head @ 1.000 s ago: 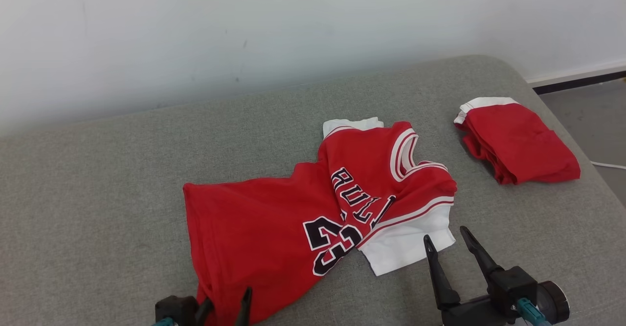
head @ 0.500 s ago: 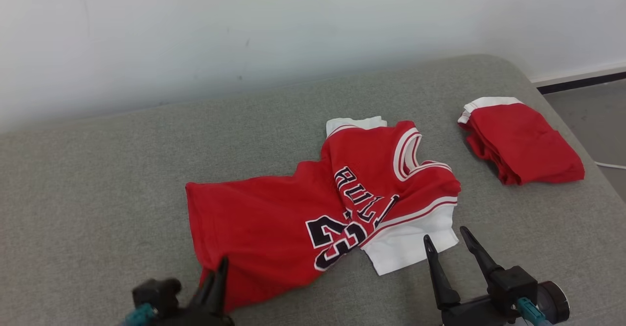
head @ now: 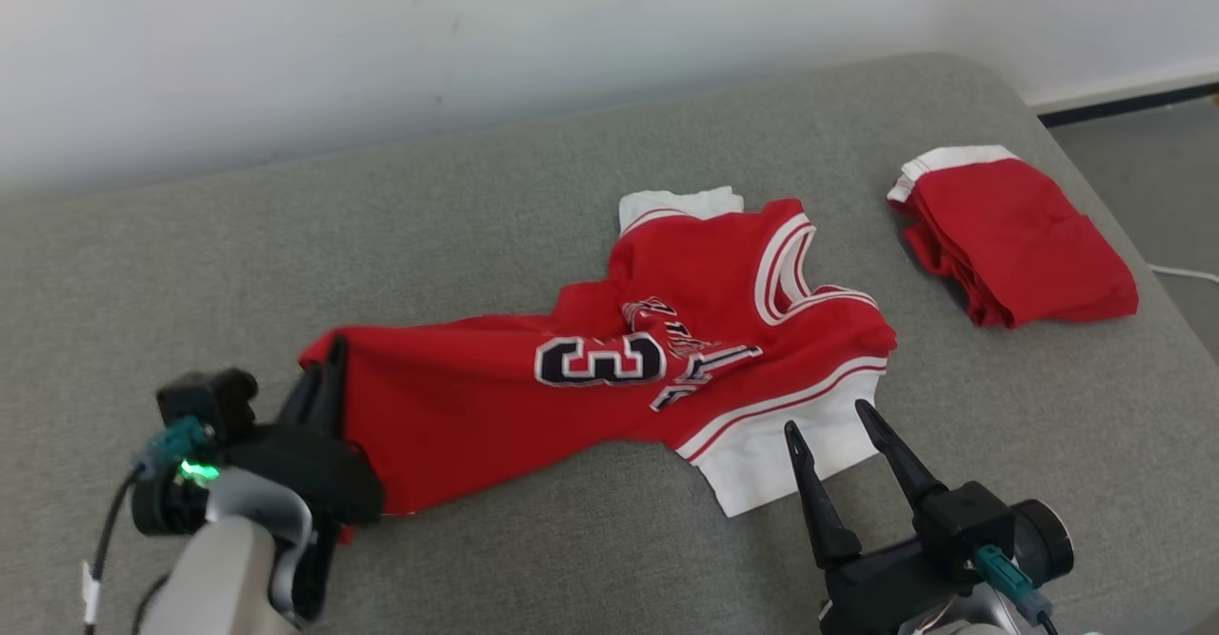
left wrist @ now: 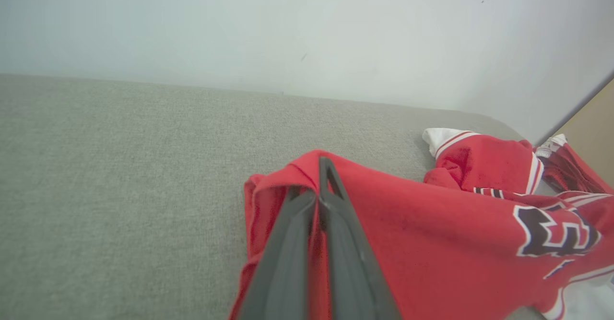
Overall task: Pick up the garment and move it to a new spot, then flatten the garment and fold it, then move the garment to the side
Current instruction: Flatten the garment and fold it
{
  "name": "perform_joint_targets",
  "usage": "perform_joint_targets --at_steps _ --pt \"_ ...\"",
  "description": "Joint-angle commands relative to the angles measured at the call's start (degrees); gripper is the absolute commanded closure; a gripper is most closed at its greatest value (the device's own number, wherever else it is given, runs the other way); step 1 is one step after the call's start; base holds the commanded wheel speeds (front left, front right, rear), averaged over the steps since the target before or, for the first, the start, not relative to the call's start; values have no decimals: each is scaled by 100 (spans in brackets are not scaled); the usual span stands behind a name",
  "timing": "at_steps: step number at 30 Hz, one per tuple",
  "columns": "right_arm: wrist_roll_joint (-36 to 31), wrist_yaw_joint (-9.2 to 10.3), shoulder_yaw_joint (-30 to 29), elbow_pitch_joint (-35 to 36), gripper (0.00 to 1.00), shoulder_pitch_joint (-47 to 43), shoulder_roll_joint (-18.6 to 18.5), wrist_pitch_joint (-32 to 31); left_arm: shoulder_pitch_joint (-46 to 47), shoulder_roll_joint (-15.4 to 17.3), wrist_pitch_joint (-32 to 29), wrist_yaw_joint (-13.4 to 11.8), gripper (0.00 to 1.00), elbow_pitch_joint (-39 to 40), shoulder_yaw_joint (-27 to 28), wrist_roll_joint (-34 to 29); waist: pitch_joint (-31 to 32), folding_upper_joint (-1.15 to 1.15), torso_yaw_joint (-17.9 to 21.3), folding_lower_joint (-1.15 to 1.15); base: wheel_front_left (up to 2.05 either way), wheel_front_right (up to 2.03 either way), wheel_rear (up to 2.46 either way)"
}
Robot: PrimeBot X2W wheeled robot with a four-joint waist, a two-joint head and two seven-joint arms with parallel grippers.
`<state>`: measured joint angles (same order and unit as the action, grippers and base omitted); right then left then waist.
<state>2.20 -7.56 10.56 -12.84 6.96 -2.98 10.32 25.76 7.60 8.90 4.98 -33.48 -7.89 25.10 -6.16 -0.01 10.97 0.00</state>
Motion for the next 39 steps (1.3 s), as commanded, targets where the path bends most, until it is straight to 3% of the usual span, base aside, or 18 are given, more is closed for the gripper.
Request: perform_joint_targets --at_steps 1,9,18,19,20,21,22,32,39 --pt "20 17 39 1 0 88 -5 30 254 125 94 -36 100 -144 16 -87 -255 1 204 0 0 0 0" --pt "27 17 172 -24 0 398 -5 97 1032 596 359 -6 100 -863 -104 -435 -739 1 376 0 0 0 0" --pt "-6 17 273 -115 0 583 -2 130 1545 865 588 -249 100 -1335 -93 -709 -861 1 305 0 0 0 0" --pt "3 17 286 -126 0 592 -1 132 1594 870 593 -301 76 -1371 -91 -719 -850 1 292 0 0 0 0" --pt "3 17 286 -126 0 592 -1 132 1594 870 593 -301 76 -1371 -91 -719 -850 1 292 0 0 0 0" --pt "8 17 294 -143 0 592 -2 133 1633 863 608 -336 56 -1406 -80 -730 -837 1 279 0 0 0 0" --pt "14 17 300 -163 0 594 -3 133 1653 842 615 -340 0 -1444 -73 -731 -820 1 264 0 0 0 0" --pt "37 17 135 -286 0 415 -12 135 977 690 625 -320 0 -1039 130 -756 -362 1 -21 0 0 0 0" --pt "33 18 -204 -292 0 132 -49 114 -321 373 626 -368 0 415 538 -897 115 1 -297 0 0 0 0"
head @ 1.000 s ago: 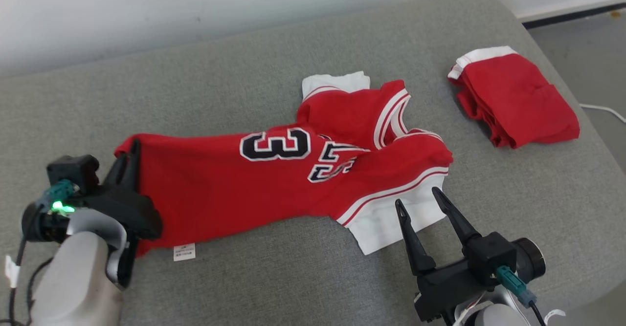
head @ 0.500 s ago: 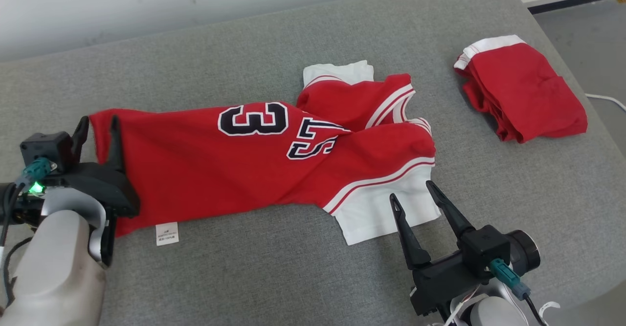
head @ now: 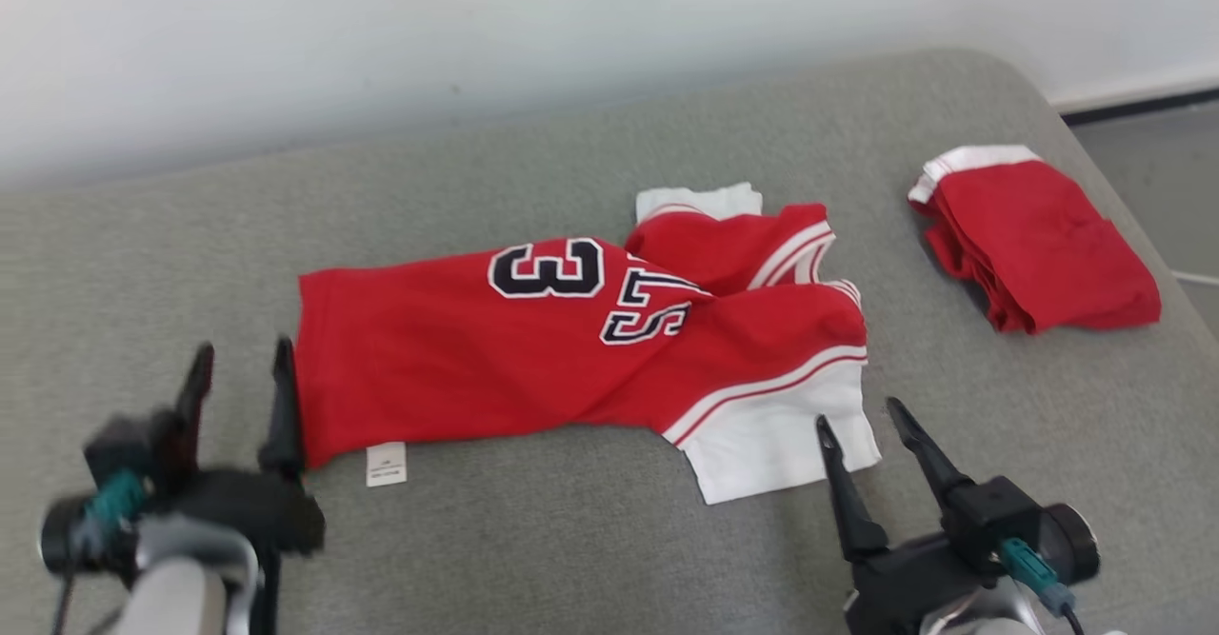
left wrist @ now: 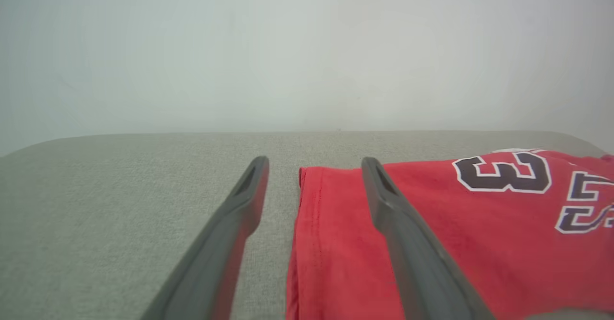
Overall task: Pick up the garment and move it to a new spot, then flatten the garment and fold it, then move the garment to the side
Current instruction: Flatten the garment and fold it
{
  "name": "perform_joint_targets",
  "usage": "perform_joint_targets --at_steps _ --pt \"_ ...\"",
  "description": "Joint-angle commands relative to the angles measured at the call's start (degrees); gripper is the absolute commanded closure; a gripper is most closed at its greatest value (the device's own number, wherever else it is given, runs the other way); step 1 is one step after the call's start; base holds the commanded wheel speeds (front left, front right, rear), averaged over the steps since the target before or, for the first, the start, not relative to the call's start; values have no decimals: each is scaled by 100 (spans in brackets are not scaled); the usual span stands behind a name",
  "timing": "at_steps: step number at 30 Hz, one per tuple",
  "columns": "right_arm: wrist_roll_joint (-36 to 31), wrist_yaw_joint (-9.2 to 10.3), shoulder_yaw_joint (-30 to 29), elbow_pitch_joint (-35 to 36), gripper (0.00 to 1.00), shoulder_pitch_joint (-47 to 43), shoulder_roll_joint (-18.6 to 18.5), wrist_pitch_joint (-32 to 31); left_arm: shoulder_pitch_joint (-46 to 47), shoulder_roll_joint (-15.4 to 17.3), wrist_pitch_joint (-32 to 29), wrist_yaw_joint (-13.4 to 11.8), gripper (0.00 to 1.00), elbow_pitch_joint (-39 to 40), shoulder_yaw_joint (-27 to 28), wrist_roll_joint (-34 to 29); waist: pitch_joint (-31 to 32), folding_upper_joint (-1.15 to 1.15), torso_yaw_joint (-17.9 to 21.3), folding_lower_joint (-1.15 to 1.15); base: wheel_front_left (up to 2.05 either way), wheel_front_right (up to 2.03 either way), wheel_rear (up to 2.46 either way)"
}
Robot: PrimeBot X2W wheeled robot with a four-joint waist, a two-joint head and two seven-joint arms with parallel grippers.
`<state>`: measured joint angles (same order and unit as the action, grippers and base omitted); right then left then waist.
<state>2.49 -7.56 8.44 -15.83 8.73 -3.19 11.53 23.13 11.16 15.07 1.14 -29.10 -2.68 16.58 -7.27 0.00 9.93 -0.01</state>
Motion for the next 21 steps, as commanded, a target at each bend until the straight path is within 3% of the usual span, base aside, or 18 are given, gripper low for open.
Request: perform_joint_targets --at_steps 1,10,21 --pt "5 18 -55 -5 0 -95 -40 -12 -272 -56 9 6 0 193 41 -85 313 0 -233 1 0 0 0" --pt "12 18 -493 -60 0 -446 -159 -65 -2018 -600 6 -51 0 2114 565 -430 771 0 -543 1 0 0 0" --pt "-136 18 -860 -137 0 -674 -75 -53 -3070 -792 7 57 0 2572 577 -690 1077 0 -888 1 0 0 0"
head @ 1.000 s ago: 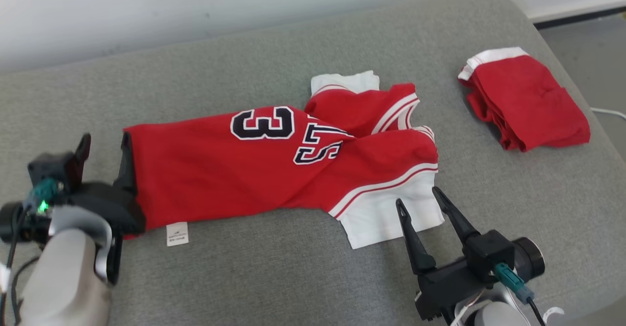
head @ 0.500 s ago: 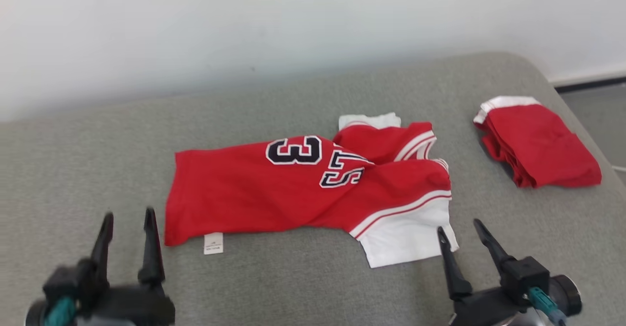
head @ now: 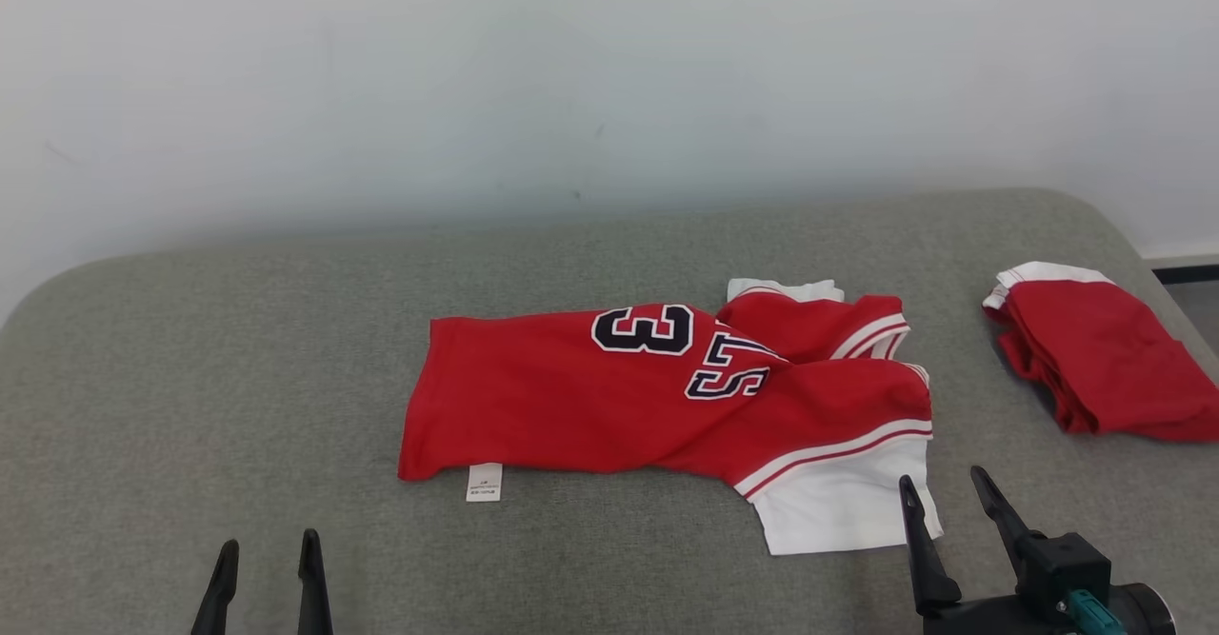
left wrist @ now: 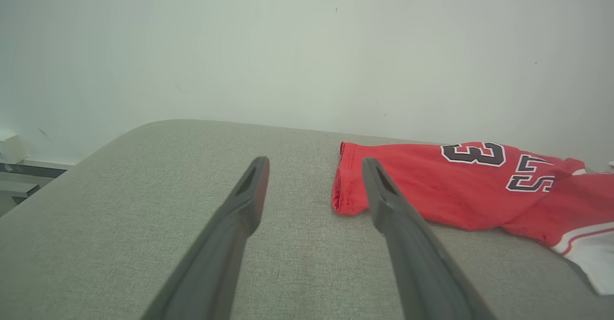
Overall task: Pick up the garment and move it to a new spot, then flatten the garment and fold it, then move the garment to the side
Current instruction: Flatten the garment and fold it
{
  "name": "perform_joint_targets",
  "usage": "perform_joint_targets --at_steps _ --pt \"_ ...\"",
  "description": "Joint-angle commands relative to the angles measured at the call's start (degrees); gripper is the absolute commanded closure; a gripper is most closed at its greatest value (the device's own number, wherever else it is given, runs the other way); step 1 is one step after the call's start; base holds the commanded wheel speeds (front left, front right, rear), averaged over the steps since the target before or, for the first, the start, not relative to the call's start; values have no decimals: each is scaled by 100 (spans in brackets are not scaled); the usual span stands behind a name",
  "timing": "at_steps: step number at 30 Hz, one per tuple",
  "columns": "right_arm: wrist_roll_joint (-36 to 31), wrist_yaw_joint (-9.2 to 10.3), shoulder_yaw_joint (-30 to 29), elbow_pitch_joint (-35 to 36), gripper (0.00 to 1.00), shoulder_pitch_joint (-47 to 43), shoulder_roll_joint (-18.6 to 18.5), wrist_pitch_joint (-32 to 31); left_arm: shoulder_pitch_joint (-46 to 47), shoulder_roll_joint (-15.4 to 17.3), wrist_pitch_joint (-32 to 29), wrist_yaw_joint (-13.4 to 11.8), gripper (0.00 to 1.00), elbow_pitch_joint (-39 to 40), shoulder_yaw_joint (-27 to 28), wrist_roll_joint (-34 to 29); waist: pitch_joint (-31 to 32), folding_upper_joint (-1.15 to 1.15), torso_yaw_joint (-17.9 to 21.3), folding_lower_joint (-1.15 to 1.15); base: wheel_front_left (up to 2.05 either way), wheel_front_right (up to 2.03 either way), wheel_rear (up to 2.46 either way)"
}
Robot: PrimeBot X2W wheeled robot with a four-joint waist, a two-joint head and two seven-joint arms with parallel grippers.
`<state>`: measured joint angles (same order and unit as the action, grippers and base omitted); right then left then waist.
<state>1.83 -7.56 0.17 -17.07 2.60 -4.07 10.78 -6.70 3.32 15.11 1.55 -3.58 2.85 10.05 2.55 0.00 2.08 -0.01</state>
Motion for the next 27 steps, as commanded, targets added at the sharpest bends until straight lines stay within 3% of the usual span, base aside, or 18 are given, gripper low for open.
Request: perform_joint_targets --at_steps 1,27 --pt "-63 18 -57 -27 0 -64 18 35 -119 -14 2 24 0 9 29 -38 104 0 -122 1 0 0 0" --pt "116 18 195 106 0 -310 13 -45 -10 -42 3 141 0 -444 240 -35 122 0 -59 1 0 0 0"
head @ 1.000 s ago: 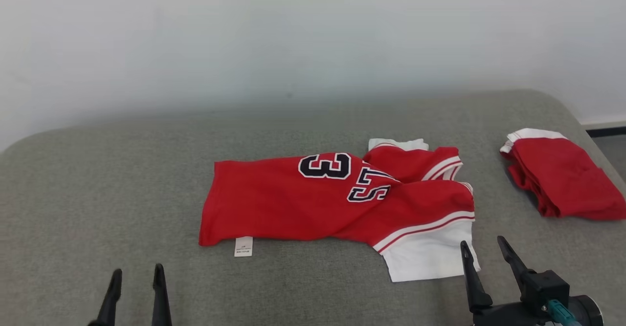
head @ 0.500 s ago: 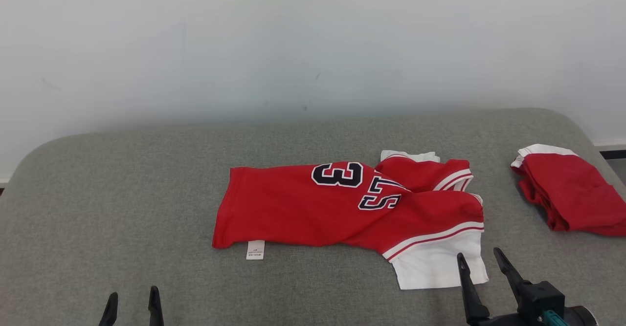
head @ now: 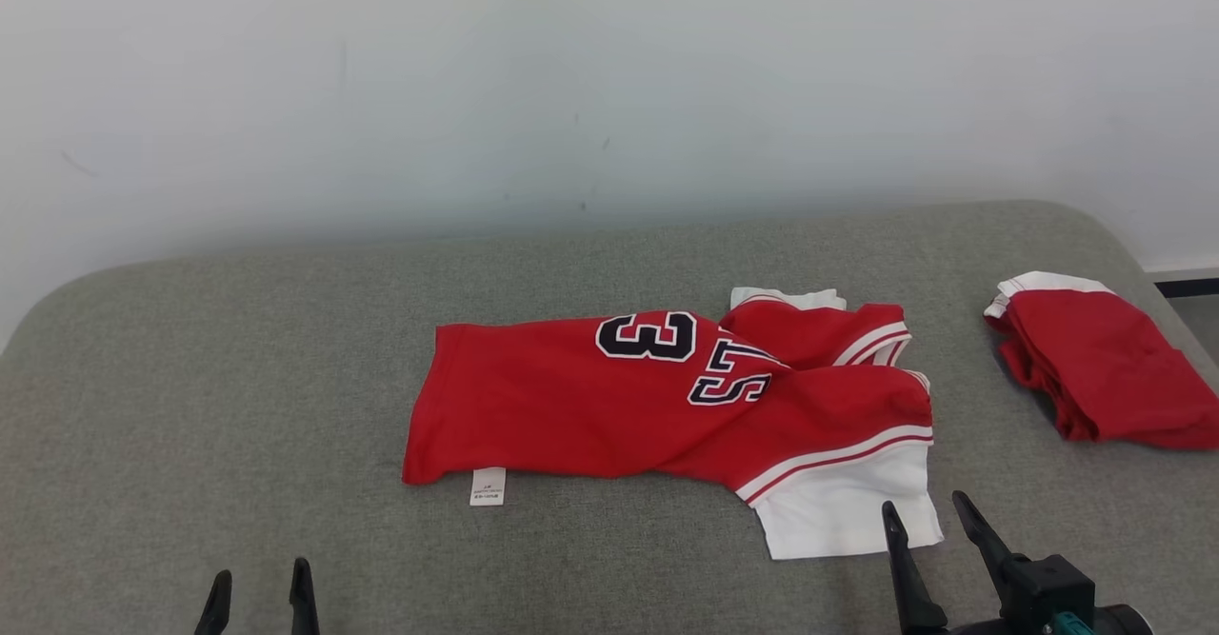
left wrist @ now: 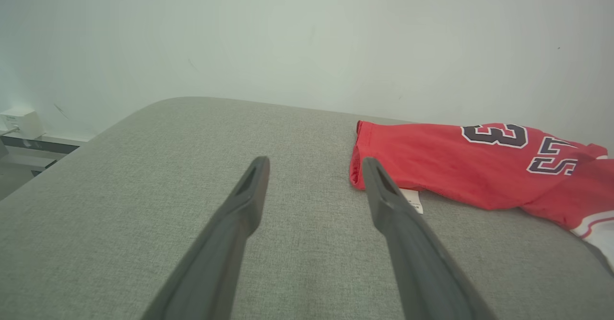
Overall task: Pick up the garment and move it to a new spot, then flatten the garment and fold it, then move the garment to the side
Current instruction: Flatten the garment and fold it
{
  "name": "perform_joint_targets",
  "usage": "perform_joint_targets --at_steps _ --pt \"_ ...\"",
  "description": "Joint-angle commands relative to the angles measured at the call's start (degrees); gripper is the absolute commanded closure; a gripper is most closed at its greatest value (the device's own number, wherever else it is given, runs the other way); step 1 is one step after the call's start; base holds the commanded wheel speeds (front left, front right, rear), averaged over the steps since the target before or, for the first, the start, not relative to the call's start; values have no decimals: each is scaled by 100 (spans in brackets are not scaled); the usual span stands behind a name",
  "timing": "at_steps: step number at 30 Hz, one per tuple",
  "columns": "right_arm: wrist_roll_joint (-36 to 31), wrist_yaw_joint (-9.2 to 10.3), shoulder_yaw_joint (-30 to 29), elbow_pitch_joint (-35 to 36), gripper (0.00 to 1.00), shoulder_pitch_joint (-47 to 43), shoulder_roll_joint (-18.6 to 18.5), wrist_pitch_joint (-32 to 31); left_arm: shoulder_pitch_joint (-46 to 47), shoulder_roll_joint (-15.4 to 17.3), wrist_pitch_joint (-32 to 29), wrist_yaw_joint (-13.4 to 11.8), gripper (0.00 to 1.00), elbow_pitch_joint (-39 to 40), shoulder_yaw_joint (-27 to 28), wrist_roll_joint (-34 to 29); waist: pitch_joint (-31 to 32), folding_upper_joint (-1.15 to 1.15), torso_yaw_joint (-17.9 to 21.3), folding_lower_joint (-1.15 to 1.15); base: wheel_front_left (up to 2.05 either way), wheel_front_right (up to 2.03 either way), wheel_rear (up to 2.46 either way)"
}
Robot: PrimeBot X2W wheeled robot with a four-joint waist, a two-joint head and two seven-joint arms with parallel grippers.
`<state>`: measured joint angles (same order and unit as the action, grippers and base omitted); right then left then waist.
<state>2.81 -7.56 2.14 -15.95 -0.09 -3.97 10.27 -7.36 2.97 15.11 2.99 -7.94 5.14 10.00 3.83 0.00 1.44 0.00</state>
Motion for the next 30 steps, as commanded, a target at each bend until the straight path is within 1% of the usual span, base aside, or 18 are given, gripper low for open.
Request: perform_joint_targets --at_steps 1,13,16,20,21,24,26,30 --pt "22 18 -6 -12 0 -40 5 4 51 -7 3 -11 0 -1 -1 -42 -11 0 9 0 0 0 0" --pt "25 18 -13 -35 0 51 22 -4 153 -9 3 50 0 -70 -15 -67 -120 0 71 0 0 0 0" --pt "55 18 -23 -84 0 149 -13 -102 266 -7 3 -1 0 -252 -20 -101 -182 0 110 0 0 0 0" --pt "77 18 -158 -270 0 365 -85 -499 592 12 -19 -1 0 -702 -157 -165 -294 0 195 0 0 0 0" --pt "77 18 -158 -270 0 365 -85 -499 592 12 -19 -1 0 -702 -157 -165 -294 0 195 0 0 0 0" --pt "122 18 -232 -506 0 569 -131 -886 949 39 -97 51 0 -1108 -269 -180 -405 0 279 0 0 0 0" --pt "239 18 -221 -719 0 730 -178 -1185 1232 95 -176 58 0 -1428 -317 -218 -529 0 342 0 0 0 0" --pt "376 18 -147 -993 0 1131 -333 -1460 1893 98 -188 -4 0 -1971 -407 -261 -887 0 448 0 0 0 0"
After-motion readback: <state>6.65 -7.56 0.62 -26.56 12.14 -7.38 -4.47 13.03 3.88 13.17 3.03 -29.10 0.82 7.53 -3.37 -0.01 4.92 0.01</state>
